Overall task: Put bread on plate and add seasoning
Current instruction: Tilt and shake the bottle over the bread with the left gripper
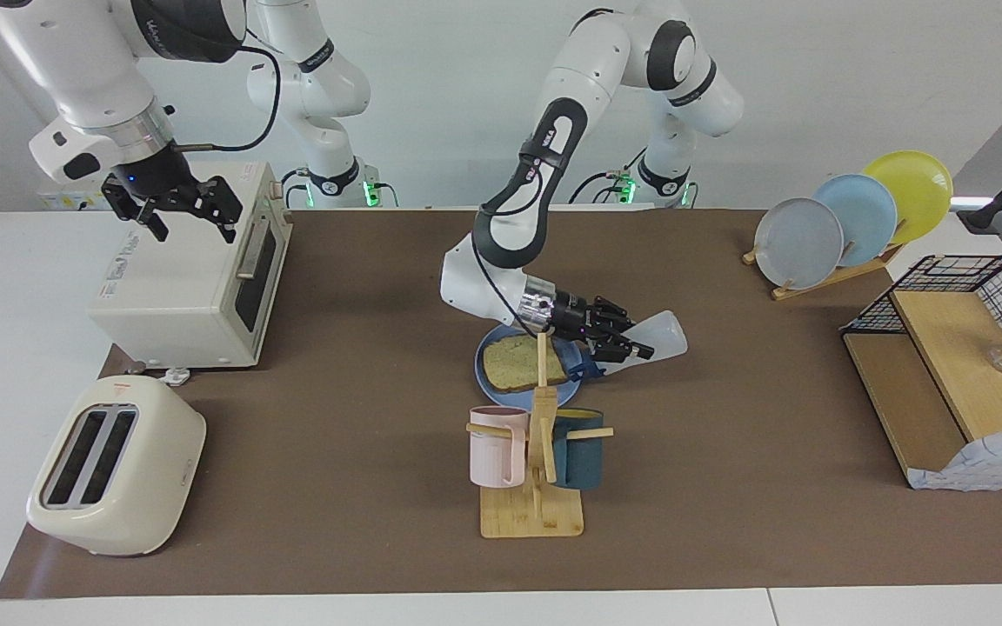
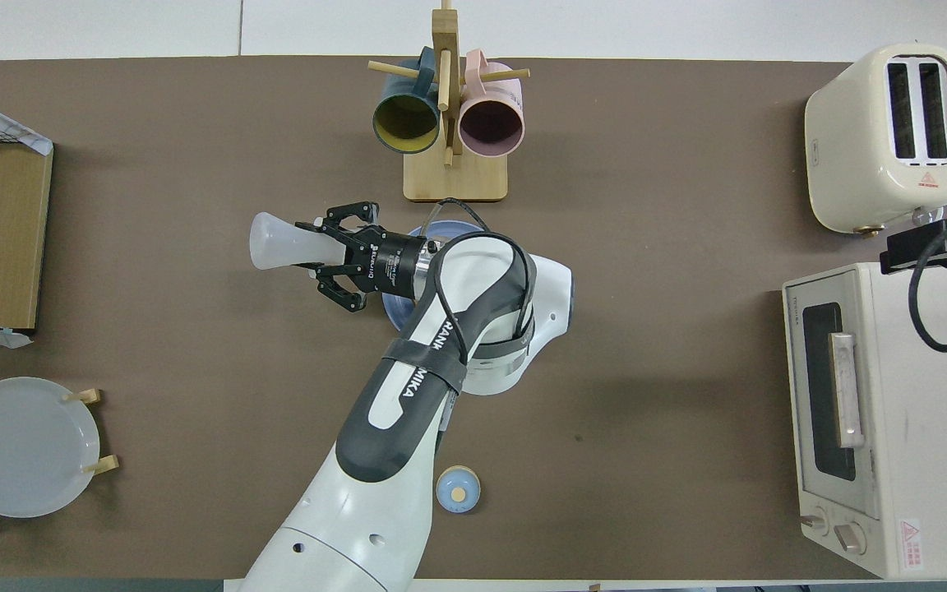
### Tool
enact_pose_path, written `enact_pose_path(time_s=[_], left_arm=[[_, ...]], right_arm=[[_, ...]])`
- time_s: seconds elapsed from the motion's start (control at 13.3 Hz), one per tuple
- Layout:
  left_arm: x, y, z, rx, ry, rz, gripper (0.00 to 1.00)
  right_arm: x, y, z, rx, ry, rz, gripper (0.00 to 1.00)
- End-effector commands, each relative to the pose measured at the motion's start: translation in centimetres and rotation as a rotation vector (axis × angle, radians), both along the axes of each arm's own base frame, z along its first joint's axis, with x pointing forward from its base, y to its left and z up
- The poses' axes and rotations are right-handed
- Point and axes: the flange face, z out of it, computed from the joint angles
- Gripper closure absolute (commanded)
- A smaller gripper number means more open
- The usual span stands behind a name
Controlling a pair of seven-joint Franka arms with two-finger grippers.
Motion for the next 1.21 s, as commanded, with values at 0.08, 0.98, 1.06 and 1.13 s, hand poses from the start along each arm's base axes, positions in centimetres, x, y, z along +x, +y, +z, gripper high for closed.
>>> enact_pose_path(time_s=[0.08, 0.98, 1.06, 1.13], left_arm=[[0.5, -0.6, 0.8, 0.068, -0.057, -0.010, 1.00], [-2.1, -4.1, 0.9, 0.046, -0.055, -0.095, 1.00], [-0.8, -2.8, 0.8, 0.044, -0.057, -0.081, 1.00], [0.4, -1.5, 0.8, 0.042, -0.059, -0.065, 1.00]], right_arm=[[-0.2, -0.2, -0.1, 0.014, -0.009, -0.001, 0.00], [-0.2, -0.2, -0.1, 0.014, -0.009, -0.001, 0.00], [-0.2, -0.2, -0.1, 0.014, -0.009, -0.001, 0.00], [-0.2, -0.2, -0.1, 0.014, -0.009, -0.003, 0.00]])
